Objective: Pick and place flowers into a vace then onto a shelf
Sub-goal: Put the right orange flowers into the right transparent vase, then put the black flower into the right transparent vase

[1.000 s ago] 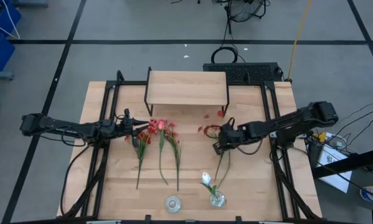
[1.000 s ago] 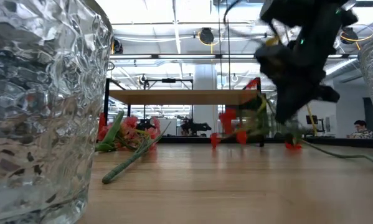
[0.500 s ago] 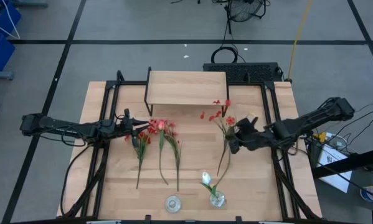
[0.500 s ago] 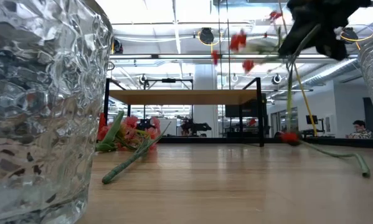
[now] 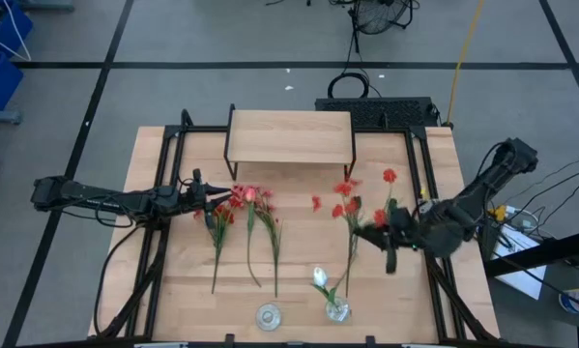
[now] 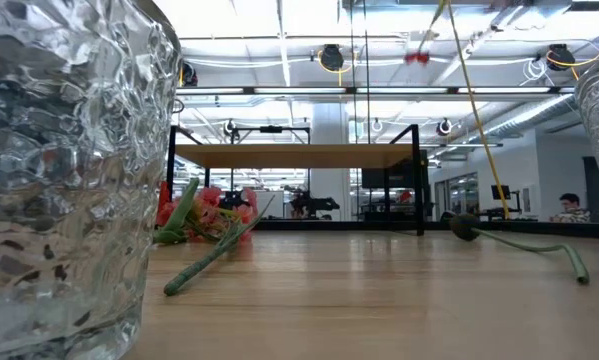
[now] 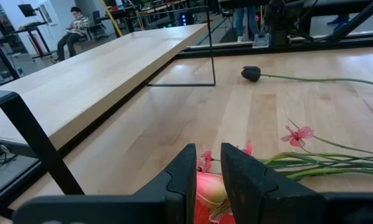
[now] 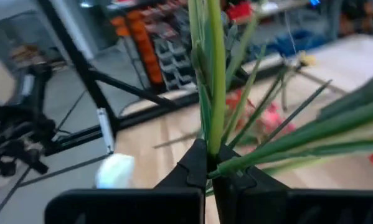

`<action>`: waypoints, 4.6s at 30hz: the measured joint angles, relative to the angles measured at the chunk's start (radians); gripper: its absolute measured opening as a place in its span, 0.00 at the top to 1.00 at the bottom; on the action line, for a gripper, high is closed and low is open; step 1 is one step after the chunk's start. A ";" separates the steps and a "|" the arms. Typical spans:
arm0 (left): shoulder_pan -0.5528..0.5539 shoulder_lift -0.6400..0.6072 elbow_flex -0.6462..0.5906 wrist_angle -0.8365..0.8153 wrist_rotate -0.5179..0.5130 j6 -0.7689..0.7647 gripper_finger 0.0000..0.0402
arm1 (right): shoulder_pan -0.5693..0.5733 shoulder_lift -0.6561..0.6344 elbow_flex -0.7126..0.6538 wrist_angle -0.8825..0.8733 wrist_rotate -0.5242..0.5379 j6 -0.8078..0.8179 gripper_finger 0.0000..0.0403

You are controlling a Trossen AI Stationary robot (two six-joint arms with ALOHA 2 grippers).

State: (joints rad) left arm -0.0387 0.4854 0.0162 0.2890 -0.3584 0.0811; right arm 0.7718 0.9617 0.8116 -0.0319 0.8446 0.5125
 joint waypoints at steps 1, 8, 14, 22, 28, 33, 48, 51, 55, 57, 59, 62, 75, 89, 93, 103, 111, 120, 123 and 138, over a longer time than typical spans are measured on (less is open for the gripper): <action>0.000 0.000 0.000 0.000 0.000 0.000 0.80 | 0.026 0.010 0.000 0.039 0.015 -0.039 1.00; 0.000 0.000 0.000 0.000 0.000 0.000 0.80 | 0.180 0.122 0.000 0.218 0.123 -0.295 1.00; 0.000 0.000 0.000 0.000 0.000 0.000 0.80 | 0.209 0.272 0.000 0.373 0.126 -0.462 1.00; 0.000 0.000 0.000 0.000 0.000 0.000 0.80 | 0.208 0.409 0.000 0.565 0.127 -0.686 1.00; 0.000 0.000 0.000 0.000 0.000 0.000 0.80 | 0.211 0.417 0.000 0.668 0.173 -0.819 1.00; 0.000 0.000 0.000 0.000 0.000 0.000 0.80 | 0.217 0.417 0.000 0.613 0.175 -0.830 1.00; 0.000 0.000 0.000 0.000 0.000 0.000 0.80 | 0.225 0.417 0.000 0.418 0.041 -0.724 0.99; 0.000 0.000 0.000 0.000 0.000 0.000 0.80 | 0.225 0.425 0.000 0.398 0.007 -0.698 0.99; 0.000 0.000 0.000 0.000 0.000 0.000 0.80 | 0.217 0.441 0.000 0.365 -0.065 -0.620 0.99; 0.000 0.000 0.000 0.000 0.000 0.000 0.80 | 0.217 0.453 0.000 0.362 -0.063 -0.605 0.99; 0.000 0.000 0.000 0.000 0.000 0.000 0.80 | 0.216 0.465 0.000 0.369 -0.067 -0.598 0.99; 0.000 0.000 0.000 0.000 0.000 0.000 0.80 | 0.197 0.487 0.001 0.360 -0.143 -0.552 0.99; 0.000 0.000 0.000 0.000 0.000 0.000 0.80 | 0.179 0.544 -0.006 0.427 -0.132 -0.468 0.98; 0.000 0.000 0.000 0.000 0.000 0.000 0.80 | 0.184 0.545 -0.009 0.473 -0.003 -0.323 0.68; 0.000 0.000 0.000 0.000 0.000 0.000 0.80 | 0.187 0.545 -0.009 0.472 0.036 -0.270 0.54; 0.000 0.000 0.000 0.000 0.000 0.000 0.80 | 0.204 0.542 -0.008 0.417 -0.085 0.002 0.35; 0.000 0.000 0.000 0.000 0.000 0.000 0.80 | 0.245 0.532 -0.008 0.217 -0.064 0.282 0.35; 0.000 0.000 0.000 0.000 0.000 0.000 0.80 | 0.290 0.531 -0.008 -0.019 0.100 0.789 0.33; 0.000 0.000 0.000 0.000 0.000 0.000 0.80 | 0.283 0.531 -0.008 -0.026 0.097 0.853 0.35; 0.000 0.000 0.000 0.000 0.000 0.000 0.80 | 0.204 0.529 -0.008 -0.275 -0.074 1.194 0.43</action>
State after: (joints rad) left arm -0.0387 0.4853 0.0162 0.2890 -0.3580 0.0811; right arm 0.9753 1.4908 0.8040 -0.3065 0.7704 1.7062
